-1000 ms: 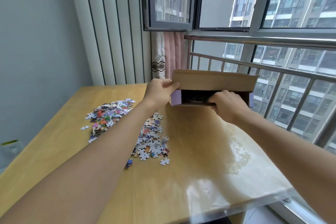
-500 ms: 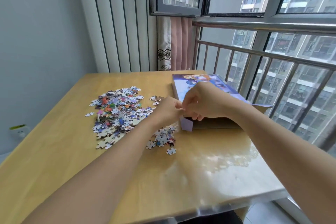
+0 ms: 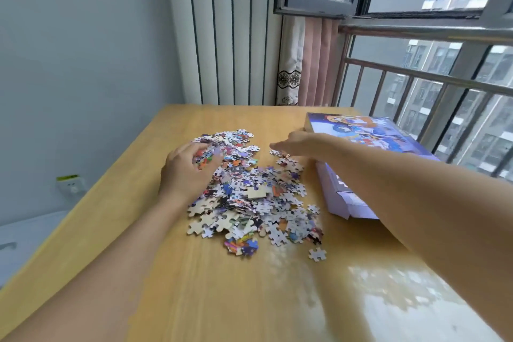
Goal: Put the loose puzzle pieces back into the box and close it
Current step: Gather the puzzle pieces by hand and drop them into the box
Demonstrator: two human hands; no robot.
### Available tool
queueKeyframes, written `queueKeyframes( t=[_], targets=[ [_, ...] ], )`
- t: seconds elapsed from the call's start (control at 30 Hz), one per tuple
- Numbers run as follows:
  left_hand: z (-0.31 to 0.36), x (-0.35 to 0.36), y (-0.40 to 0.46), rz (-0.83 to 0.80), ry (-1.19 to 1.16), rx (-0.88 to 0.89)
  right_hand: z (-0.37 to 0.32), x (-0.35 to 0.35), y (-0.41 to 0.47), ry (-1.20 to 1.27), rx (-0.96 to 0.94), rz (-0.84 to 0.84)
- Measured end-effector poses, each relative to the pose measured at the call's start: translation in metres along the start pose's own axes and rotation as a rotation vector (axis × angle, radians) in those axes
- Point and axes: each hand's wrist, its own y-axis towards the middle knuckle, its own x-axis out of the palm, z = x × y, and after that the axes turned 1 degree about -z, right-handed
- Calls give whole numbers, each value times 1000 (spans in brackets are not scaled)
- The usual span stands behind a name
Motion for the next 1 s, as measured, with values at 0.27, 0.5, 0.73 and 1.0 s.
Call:
queueKeyframes(
  t=[0.27,0.5,0.73,1.0],
  targets=[
    [-15,19,9,-130,52,-40,-1,46,41,197,-65,32],
    [-11,13,7,-143,-140,-71,-35,36,23,305,-258,45],
    [-28,4,26,188,-110,-110,-71,15,78,199,-256,19],
    [-37,14,37,68,-39,-212,-104,41,118,195,-410,-145]
  ],
)
